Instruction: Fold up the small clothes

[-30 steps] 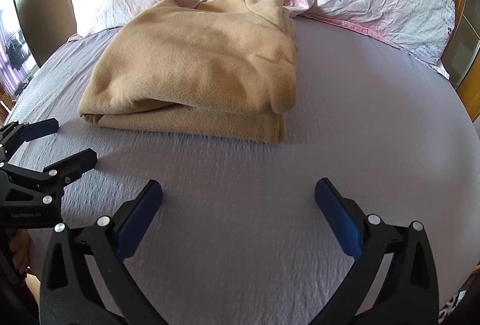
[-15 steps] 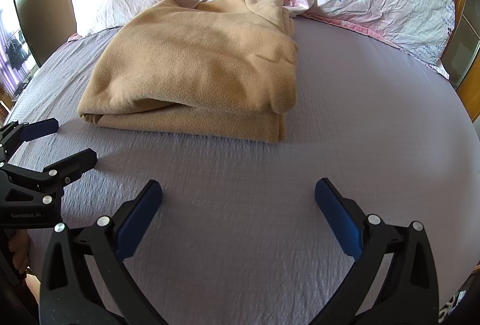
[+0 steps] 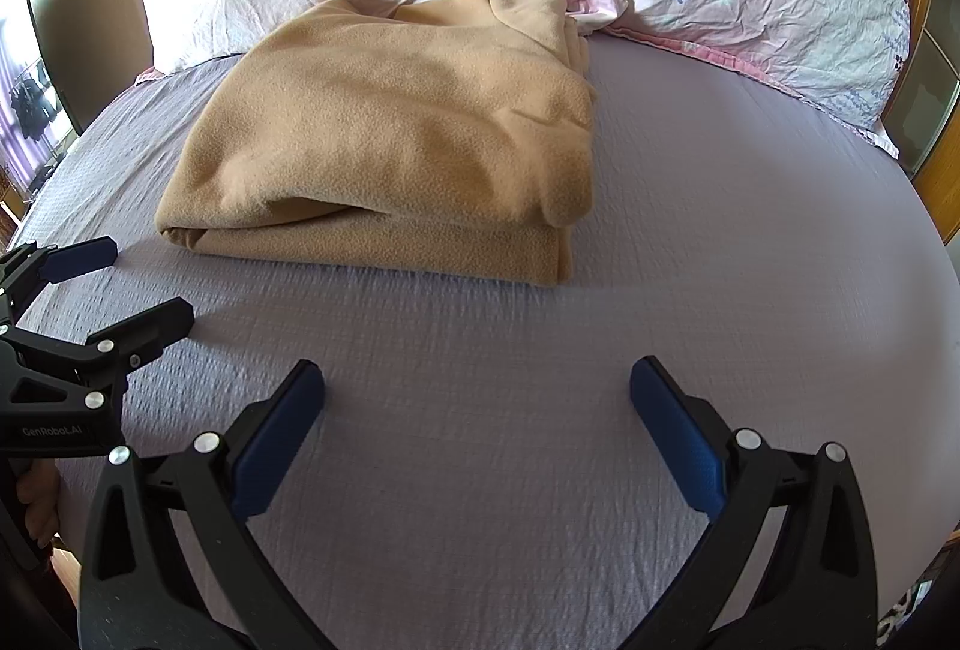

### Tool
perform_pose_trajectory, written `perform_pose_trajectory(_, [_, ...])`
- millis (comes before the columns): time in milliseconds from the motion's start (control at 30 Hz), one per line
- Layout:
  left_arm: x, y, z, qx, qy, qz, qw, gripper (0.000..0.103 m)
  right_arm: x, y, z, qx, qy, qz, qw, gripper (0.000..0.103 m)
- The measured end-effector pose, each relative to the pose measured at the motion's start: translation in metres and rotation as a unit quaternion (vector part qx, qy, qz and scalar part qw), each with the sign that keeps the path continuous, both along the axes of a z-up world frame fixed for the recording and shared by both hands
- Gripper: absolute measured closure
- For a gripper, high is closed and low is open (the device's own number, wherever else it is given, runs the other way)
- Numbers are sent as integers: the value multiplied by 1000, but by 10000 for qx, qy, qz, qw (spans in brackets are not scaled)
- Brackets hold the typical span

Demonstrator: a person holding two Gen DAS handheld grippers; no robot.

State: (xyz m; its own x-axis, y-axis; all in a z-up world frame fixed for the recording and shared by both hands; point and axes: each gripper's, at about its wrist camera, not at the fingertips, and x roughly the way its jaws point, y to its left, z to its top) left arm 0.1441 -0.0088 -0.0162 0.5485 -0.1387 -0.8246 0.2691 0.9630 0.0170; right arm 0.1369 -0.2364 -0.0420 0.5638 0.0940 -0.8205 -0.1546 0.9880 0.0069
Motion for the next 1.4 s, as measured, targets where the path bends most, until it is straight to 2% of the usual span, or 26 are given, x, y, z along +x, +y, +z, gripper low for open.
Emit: perform_pose_trajectory(1400, [0, 0, 0, -2, -62, -24, 10000, 1, 0, 0, 0, -1, -2, -7, 10000, 2])
